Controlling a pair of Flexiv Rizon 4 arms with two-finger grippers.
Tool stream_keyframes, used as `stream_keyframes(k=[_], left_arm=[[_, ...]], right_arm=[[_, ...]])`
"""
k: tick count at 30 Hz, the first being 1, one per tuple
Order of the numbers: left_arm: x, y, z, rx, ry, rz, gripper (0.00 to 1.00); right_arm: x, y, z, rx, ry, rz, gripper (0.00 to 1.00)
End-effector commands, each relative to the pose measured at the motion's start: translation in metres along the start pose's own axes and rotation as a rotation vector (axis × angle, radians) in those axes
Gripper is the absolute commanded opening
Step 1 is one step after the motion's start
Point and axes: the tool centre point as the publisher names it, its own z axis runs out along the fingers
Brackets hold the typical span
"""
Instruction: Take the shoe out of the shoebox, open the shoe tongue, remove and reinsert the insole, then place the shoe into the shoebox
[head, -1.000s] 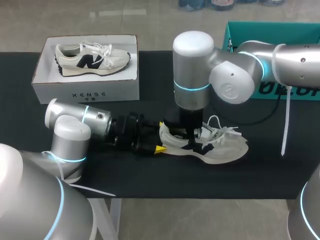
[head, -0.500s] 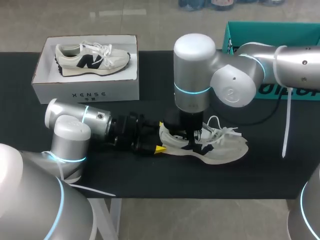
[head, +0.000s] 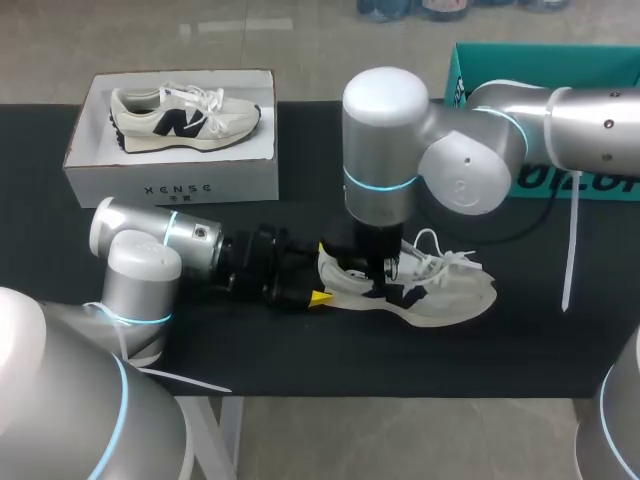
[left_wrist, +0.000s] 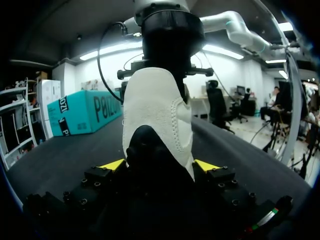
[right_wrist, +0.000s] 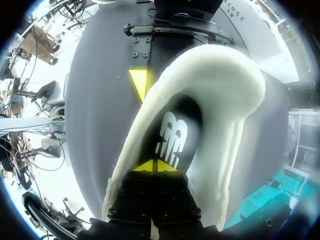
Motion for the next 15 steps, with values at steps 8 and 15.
stream_keyframes(k=[8,15], left_arm=[[-0.001,0.002,0.003,-0.002,-0.001,-0.001,0.00],[-0.001,0.002,0.003,-0.002,-0.001,-0.001,0.00]], right_arm=[[0.000,-0.007,-0.028,0.015,-0.041,0.011,0.00],[-0.002,-0.017,-0.043,0.017,-0.071,0.028,0.00]])
